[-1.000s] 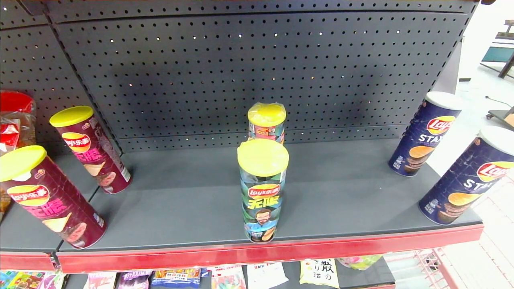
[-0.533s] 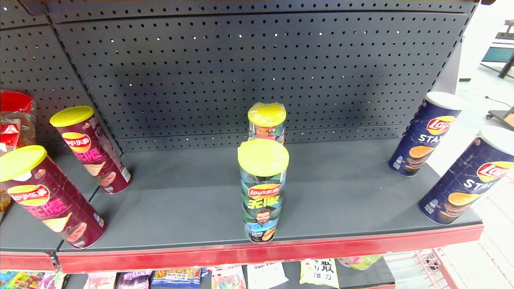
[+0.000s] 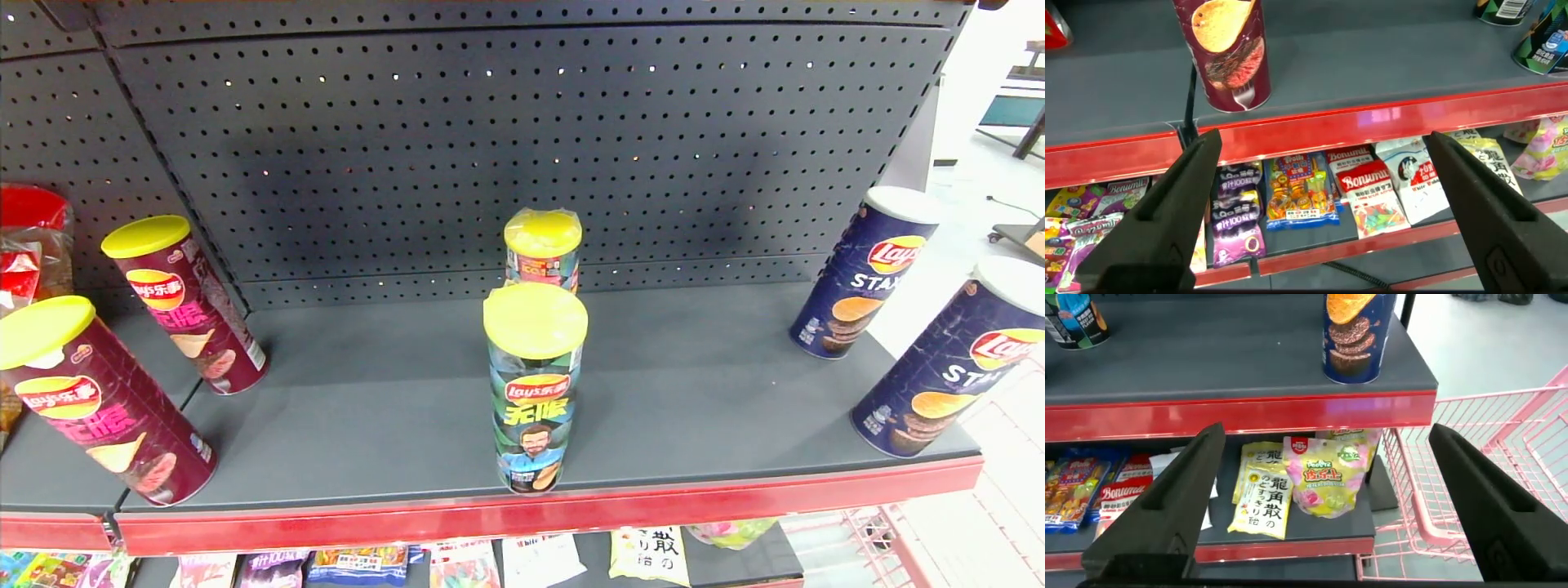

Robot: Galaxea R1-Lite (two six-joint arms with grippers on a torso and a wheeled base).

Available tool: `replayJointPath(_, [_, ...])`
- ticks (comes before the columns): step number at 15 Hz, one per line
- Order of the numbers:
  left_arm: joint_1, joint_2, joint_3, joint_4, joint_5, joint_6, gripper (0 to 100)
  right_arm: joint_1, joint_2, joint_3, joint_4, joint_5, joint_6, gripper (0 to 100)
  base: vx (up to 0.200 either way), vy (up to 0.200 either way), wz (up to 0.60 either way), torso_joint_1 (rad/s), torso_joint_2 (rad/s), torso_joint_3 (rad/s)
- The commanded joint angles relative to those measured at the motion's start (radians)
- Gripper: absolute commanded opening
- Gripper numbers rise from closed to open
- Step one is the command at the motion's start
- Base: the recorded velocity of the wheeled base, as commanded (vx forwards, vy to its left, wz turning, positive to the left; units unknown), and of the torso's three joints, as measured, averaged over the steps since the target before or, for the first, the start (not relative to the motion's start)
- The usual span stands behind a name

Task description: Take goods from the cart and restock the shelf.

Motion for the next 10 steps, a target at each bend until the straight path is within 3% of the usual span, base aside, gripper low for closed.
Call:
replayJointPath(1, [0.000, 0.003, 0.000, 0.000, 0.000, 0.000, 100, 0.001, -0.004, 0.000, 0.000, 0.000, -0.001, 100, 0.000, 0.000, 0.00, 0.000, 0.00, 0.000])
replayJointPath(2, [0.000, 0.003, 0.000, 0.000, 0.000, 0.000, 100, 0.001, -0.004, 0.000, 0.000, 0.000, 0.001, 100, 0.000, 0.000, 0.00, 0.000, 0.00, 0.000])
replayJointPath(4, [0.000, 0.003, 0.000, 0.000, 0.000, 0.000, 100, 0.001, -0.004, 0.000, 0.000, 0.000, 0.002, 100, 0.000, 0.000, 0.60, -0.002, 0.00, 0.000])
replayJointPath(10, [0.000, 0.003, 0.000, 0.000, 0.000, 0.001, 100, 0.001, -0.004, 0.000, 0.000, 0.000, 0.001, 100, 0.000, 0.000, 0.00, 0.000, 0.00, 0.000])
